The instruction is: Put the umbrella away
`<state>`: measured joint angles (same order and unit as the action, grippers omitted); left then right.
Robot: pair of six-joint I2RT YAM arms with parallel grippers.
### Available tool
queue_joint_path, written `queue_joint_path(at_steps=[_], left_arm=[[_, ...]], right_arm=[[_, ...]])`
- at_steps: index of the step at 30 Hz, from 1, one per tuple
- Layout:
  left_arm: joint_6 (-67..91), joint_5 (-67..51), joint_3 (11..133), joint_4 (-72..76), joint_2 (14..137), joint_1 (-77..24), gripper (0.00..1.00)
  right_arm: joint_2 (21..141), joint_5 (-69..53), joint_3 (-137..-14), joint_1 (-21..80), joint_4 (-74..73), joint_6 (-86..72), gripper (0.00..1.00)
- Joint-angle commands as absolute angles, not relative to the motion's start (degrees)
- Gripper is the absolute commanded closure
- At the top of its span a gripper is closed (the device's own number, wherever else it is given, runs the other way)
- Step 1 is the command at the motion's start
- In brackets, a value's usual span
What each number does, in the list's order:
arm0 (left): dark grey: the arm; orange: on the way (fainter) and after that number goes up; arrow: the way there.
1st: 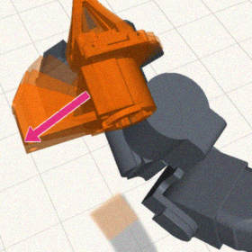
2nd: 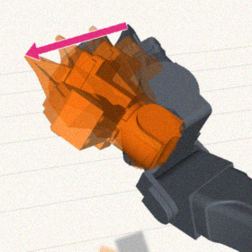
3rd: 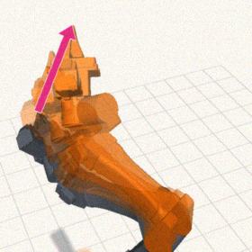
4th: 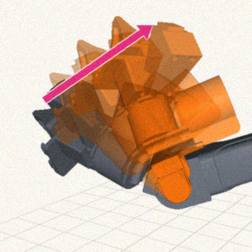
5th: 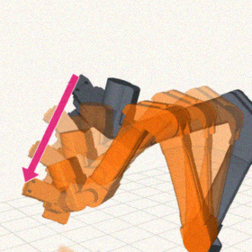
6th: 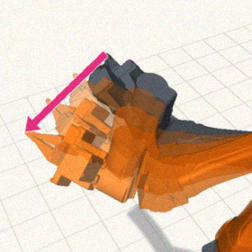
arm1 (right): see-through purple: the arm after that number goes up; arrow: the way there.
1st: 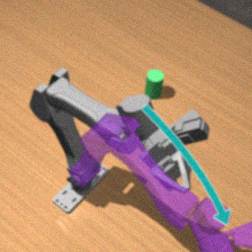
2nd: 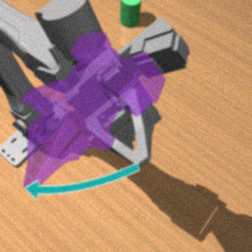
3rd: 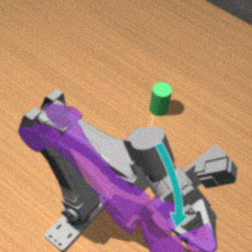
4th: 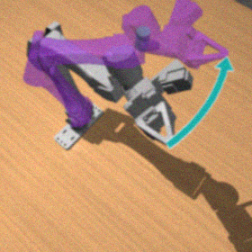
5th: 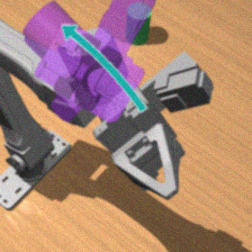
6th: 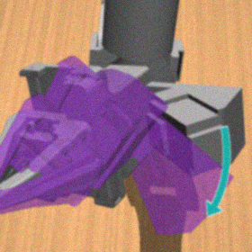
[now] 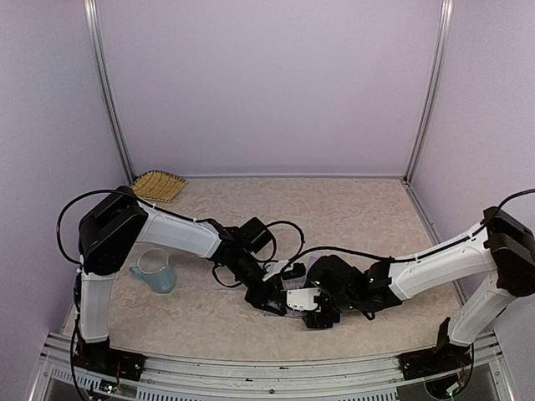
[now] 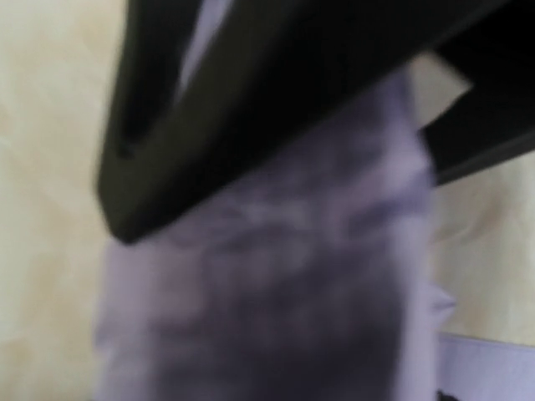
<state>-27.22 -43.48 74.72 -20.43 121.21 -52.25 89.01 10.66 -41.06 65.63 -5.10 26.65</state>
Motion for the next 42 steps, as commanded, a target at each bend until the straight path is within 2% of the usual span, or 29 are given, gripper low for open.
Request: queue_joint_path(at_steps=[1,3,7,8,10,11,12,13,16,20,22,25,27,29,31,33,34,36,38,40,42], left_arm=[[-28.7,-38.6,71.5,-33.1,127.7,-52.8,0.86],[-29.3,-39.2,71.7,-33.6,127.8,-52.8,0.86],[-30.2,-40.9,71.7,-33.5,127.8,-52.6,0.81],[-30.2,-40.8,71.6,-33.0,127.5,-52.6,0.73],[-28.3,-39.2,70.9,-29.9,125.9,-52.5,0.46],[-27.8,-38.5,70.1,-27.9,124.4,-52.4,0.28],[-27.2,-37.3,69.2,-25.4,122.6,-52.3,0.06],[-26.5,-36.2,67.9,-22.7,120.3,-52.2,0.02],[-23.4,-31.0,62.7,-11.8,111.6,-51.7,0.01],[-22.6,-19.3,53.8,1.1,96.3,-52.5,0.01],[-23.3,-17.0,47.2,9.4,87.9,-52.8,0.01],[-23.6,-19.0,35.4,26.4,75.7,-52.6,0.01],[-17.8,-20.3,25.4,46.6,69.5,-52.2,0.01],[-11.3,-22.1,17.4,66.2,68.0,-52.0,0.01],[-8.9,-26.9,14.4,75.5,68.8,-52.0,0.01],[-11.3,-31.0,16.3,69.0,69.0,-52.5,0.01],[-14.6,-29.7,18.4,61.0,69.2,-53.7,0.03],[-24.4,-22.0,22.9,43.1,71.1,-58.0,0.15],[-30.7,-14.2,25.4,36.0,75.5,-61.8,0.3],[-31.7,-10.3,27.5,33.7,80.7,-62.9,0.3],[-32.1,-8.7,28.9,33.2,86.2,-63.3,0.27]], right_arm=[[93.6,17.6,-43.4,66.3,-3.3,29.6,0.18],[95.4,16.6,-44.5,66.3,-4.7,29.8,0.26],[97.1,14.2,-45.2,66.3,-6.7,29.4,0.58],[97.1,13.4,-45.2,66.3,-7.3,29.2,0.66],[97.1,11.2,-45.5,66.3,-8.7,28.6,0.76],[97.0,10.0,-45.5,66.3,-9.4,28.4,0.8],[96.8,9.2,-45.5,66.3,-10.1,28.1,0.84],[96.7,8.4,-45.4,66.3,-10.6,27.9,0.86],[96.6,6.3,-45.0,66.1,-12.3,27.2,0.93],[96.5,0.8,-44.6,65.0,-14.1,26.1,0.96],[96.7,-1.4,-44.4,64.5,-14.5,25.8,0.97],[97.2,-6.7,-45.1,63.0,-15.9,25.7,0.98],[98.1,-10.9,-46.2,61.5,-17.7,25.7,0.99],[99.3,-15.2,-47.5,59.7,-20.3,25.7,0.98],[100.7,-18.8,-48.9,57.8,-22.5,25.5,0.99],[102.0,-21.1,-50.1,56.3,-24.2,25.2,0.99],[102.5,-21.9,-50.7,55.8,-24.9,25.0,0.99],[103.4,-23.2,-51.4,55.2,-25.8,24.9,0.98],[103.8,-23.4,-51.7,55.0,-25.9,25.1,0.98],[104.1,-23.2,-51.7,54.7,-25.4,25.4,0.97],[104.4,-23.2,-51.8,54.3,-24.7,25.6,0.97]])
